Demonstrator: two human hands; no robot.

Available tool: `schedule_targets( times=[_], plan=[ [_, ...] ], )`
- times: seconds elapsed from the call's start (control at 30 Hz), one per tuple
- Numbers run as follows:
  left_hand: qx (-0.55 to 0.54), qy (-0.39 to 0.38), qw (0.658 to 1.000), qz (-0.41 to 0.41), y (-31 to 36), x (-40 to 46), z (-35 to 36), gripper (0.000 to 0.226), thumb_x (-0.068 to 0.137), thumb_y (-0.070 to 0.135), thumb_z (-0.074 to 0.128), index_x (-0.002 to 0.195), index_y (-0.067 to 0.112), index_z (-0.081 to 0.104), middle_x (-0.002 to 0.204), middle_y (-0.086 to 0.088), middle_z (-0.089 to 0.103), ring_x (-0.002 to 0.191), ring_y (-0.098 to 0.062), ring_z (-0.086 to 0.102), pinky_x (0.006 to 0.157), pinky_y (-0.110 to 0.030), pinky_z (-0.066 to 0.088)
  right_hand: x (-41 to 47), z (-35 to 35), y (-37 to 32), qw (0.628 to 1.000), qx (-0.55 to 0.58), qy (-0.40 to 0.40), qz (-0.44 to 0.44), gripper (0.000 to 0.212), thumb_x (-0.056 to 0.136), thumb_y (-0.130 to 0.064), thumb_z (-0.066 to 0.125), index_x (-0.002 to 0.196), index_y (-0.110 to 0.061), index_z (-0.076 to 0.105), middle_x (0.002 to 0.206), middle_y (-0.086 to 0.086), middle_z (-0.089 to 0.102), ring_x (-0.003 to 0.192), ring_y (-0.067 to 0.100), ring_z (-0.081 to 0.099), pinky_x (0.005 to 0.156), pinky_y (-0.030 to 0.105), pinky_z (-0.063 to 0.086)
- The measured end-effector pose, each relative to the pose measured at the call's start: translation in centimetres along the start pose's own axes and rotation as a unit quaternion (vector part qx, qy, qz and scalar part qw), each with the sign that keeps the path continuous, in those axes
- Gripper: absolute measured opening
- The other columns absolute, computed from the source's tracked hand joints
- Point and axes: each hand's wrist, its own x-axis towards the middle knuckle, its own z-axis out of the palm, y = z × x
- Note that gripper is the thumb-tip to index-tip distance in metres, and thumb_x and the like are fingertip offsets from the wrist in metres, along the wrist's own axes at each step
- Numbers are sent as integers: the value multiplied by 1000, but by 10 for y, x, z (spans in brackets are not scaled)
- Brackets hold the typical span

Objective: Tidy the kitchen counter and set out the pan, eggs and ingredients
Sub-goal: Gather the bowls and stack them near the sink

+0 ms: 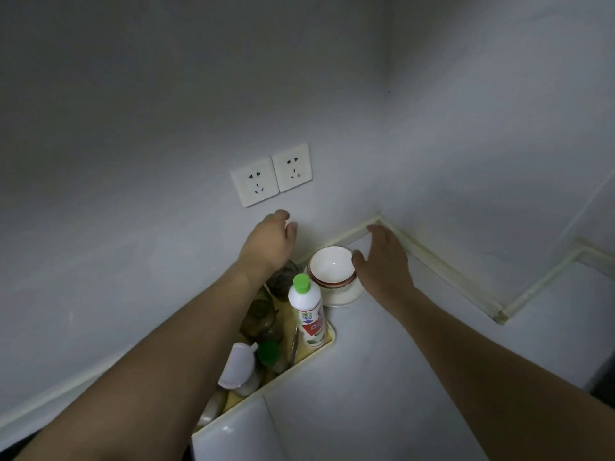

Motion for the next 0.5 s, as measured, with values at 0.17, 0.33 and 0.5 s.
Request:
schedule_targets(
  times=[0.17, 0.33, 0.5],
  plan=[
    [59, 81, 995, 26, -8, -50, -36, 46, 102, 33, 36, 141, 9, 39, 141, -13, 46, 125, -30, 45, 99, -39, 41, -18, -21, -43, 995, 41, 35, -83, 56, 95, -30, 52, 143, -5, 36, 148, 13, 38, 139, 26, 32, 115, 39, 27],
    [112, 142, 983, 24, -37, -101, -67, 47, 102, 33, 37, 141, 7, 39, 143, -13, 43, 130, -31, 41, 104, -40, 39, -42, -29, -90, 986, 54, 35, -153, 53, 98, -31, 45, 145, -8, 34, 153, 10, 31, 142, 24, 25, 118, 39, 21],
    [171, 157, 973, -4, -78, -155, -96, 53, 100, 37, 30, 140, 5, 42, 145, -14, 43, 131, -31, 41, 108, -43, 37, -68, -18, -140, 976, 52, -9, -211, 54, 98, -32, 42, 147, -12, 29, 156, 6, 24, 145, 21, 17, 120, 39, 15]
  ],
)
